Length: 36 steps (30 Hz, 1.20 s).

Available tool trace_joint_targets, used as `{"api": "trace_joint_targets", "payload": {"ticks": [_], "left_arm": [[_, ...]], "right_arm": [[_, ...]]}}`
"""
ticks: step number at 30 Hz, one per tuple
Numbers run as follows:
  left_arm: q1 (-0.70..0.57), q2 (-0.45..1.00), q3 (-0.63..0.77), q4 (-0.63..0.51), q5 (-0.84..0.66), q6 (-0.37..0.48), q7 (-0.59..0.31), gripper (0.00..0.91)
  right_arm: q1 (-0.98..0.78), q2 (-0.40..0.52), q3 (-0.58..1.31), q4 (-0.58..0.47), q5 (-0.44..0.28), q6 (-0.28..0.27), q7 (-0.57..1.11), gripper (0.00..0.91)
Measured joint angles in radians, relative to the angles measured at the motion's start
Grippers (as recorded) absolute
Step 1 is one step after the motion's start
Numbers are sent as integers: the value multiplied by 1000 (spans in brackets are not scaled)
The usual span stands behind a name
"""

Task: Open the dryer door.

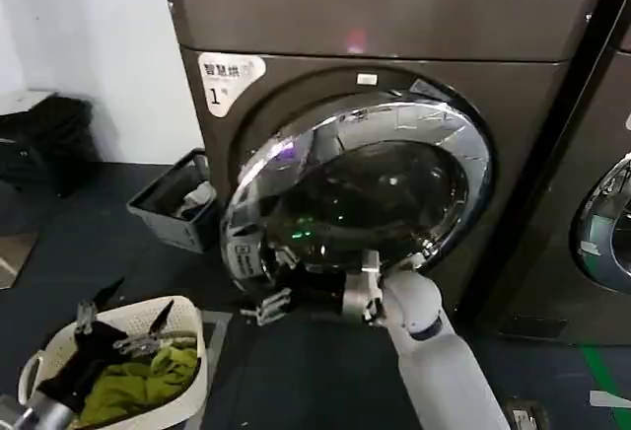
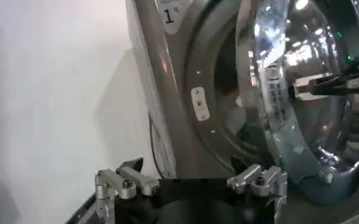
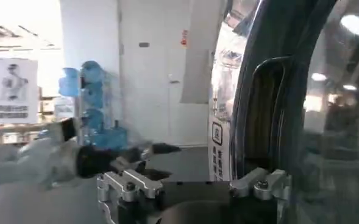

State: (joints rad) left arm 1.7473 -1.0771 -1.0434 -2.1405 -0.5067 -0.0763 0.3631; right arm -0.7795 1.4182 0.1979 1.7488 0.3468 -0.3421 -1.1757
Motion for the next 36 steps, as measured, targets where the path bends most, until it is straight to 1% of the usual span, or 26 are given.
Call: {"api": "trace_joint_targets", "payload": {"ticks": [11, 16, 26, 36], "left_arm": [[-79, 54, 4, 37, -68, 23, -9, 907], [-110, 75, 20, 46, -69, 26, -7, 907], [-170, 128, 78, 55, -61, 37, -16, 907], [-226, 183, 149, 71, -75, 45, -29, 907]], "right_arm": [[-28, -32, 34, 14, -3, 25, -97, 907], [-40, -46, 51, 15, 2, 32, -159, 907], [-52, -76, 60, 12, 29, 30, -279, 907], [-54, -99, 79, -5, 86, 53, -285, 907]]}}
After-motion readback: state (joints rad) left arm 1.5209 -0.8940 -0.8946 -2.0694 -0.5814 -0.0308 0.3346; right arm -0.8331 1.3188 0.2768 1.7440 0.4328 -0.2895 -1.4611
